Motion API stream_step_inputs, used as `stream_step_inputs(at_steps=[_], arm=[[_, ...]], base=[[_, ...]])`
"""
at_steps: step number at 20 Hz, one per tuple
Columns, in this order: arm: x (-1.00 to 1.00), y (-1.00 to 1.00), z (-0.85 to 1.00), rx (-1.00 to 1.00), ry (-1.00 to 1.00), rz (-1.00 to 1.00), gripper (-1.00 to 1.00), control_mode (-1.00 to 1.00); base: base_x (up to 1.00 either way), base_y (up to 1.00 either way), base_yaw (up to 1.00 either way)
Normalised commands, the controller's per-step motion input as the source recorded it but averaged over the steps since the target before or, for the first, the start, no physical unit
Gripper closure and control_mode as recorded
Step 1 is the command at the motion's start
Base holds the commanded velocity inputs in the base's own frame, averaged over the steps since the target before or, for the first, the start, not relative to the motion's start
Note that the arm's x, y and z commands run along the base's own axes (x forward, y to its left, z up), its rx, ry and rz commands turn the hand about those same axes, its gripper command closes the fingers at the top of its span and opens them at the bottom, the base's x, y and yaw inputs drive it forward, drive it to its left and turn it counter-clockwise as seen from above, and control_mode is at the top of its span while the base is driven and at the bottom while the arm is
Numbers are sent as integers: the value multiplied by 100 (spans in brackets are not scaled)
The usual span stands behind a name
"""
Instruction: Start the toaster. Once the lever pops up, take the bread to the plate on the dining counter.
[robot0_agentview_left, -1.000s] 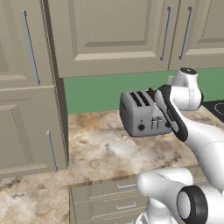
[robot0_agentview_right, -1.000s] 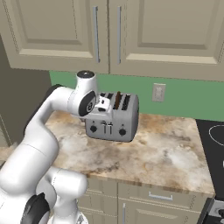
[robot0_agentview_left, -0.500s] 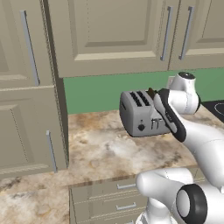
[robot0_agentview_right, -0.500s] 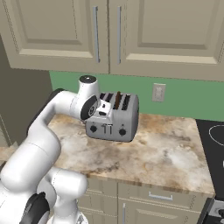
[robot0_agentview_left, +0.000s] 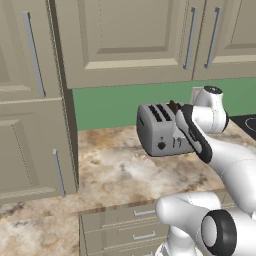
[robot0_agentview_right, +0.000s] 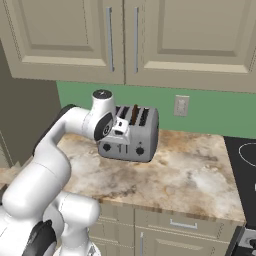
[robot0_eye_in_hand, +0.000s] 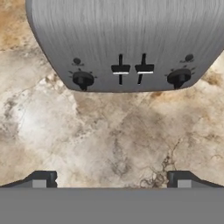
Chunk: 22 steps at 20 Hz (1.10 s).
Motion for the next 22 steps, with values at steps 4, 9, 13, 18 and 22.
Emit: stream_step_inputs(at_steps=[4, 9, 13, 18, 22], arm=[[0, 0, -5, 0, 0, 0, -100, -100], [6, -1, -3, 0, 0, 0, -100, -100], [14, -3, -3, 0, 0, 0, -100, -100], [17, -4, -10, 0, 0, 0, -100, -100], [13, -7, -14, 0, 0, 0, -100, -100]], base=[[0, 0, 0], [0, 0, 0], [0, 0, 0], [0, 0, 0], [0, 0, 0]])
